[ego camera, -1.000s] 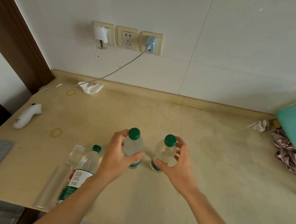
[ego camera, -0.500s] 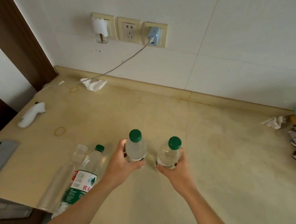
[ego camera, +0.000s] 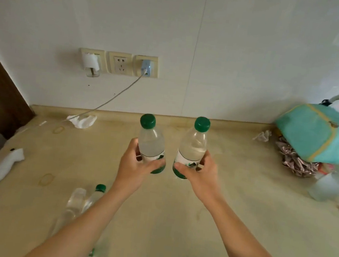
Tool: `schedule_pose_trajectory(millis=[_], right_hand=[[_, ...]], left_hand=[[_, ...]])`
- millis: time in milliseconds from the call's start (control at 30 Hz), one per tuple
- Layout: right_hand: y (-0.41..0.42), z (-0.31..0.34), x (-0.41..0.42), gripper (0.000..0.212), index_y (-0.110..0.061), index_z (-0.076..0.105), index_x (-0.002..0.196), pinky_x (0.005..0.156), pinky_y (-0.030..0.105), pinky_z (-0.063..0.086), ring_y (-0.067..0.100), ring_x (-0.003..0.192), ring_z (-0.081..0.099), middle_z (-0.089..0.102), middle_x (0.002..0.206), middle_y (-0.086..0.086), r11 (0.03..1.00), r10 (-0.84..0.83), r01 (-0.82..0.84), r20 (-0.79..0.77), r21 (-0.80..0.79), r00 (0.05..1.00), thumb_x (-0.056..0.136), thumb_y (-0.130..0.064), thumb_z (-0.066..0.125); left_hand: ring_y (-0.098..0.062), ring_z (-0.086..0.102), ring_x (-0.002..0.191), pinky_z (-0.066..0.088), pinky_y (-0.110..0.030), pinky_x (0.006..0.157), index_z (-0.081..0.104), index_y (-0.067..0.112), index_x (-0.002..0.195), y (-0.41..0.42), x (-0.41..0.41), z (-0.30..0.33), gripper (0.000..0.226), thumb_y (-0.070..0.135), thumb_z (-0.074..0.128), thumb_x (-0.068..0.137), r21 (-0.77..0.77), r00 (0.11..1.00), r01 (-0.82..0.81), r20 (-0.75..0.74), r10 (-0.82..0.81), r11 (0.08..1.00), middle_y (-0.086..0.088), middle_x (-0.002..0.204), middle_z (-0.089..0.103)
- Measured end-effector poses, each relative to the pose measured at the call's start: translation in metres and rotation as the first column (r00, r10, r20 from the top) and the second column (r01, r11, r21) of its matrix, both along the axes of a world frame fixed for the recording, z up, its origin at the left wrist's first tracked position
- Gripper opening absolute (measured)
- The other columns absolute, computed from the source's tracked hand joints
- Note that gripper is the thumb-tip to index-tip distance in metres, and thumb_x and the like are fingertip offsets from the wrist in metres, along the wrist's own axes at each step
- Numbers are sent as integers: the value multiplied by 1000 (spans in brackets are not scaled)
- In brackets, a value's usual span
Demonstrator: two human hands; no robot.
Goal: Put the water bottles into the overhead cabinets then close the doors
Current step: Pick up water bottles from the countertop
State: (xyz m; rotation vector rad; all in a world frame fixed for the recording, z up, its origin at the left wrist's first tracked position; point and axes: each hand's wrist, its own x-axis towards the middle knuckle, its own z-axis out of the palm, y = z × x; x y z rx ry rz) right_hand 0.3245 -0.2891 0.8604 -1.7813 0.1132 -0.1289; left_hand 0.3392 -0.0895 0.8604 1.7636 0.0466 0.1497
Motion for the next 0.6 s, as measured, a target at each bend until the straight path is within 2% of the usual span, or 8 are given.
schedule_pose_trajectory(millis=[133,233,367,500,600], right_hand=[[-7,62,-10,46,-41,61,105,65,8,52,-6,88,70,73,96,-26,997,-72,70,154,17,985,71,-28,89],[-14,120,-15,40,-38,62,103,65,9,52,-4,86,71,74,95,-24,995,-97,95,285,23,954,74,-26,88],[-27,214,-16,36,-31,64,108,66,9,52,-3,87,71,75,95,-20,993,-117,108,465,46,878,79,-26,86],[-41,315,-16,36,-25,66,111,67,9,51,-4,88,70,75,97,-19,992,-123,122,621,44,774,81,-27,84],[-52,378,-15,34,-24,66,110,66,11,53,-2,86,72,77,95,-17,992,-114,115,695,45,710,81,-28,84]], left_hand=[[2,64,96,50,-9,69,55,38,108,-8,9,69,56,40,91,65,44,986,65,152,-71,997,22,100,68],[-2,65,99,49,-11,70,54,35,113,-15,12,134,60,44,90,65,65,956,94,272,-109,993,19,104,67],[2,67,88,51,-12,62,57,41,105,-30,12,235,58,59,84,56,18,883,105,458,-102,994,24,97,69],[6,66,91,53,-24,73,60,43,109,-44,10,333,57,62,80,58,-29,799,120,597,-79,992,24,102,70],[3,69,90,56,-26,76,63,39,111,-54,8,395,50,53,83,68,-40,718,153,691,-84,987,20,101,73]])
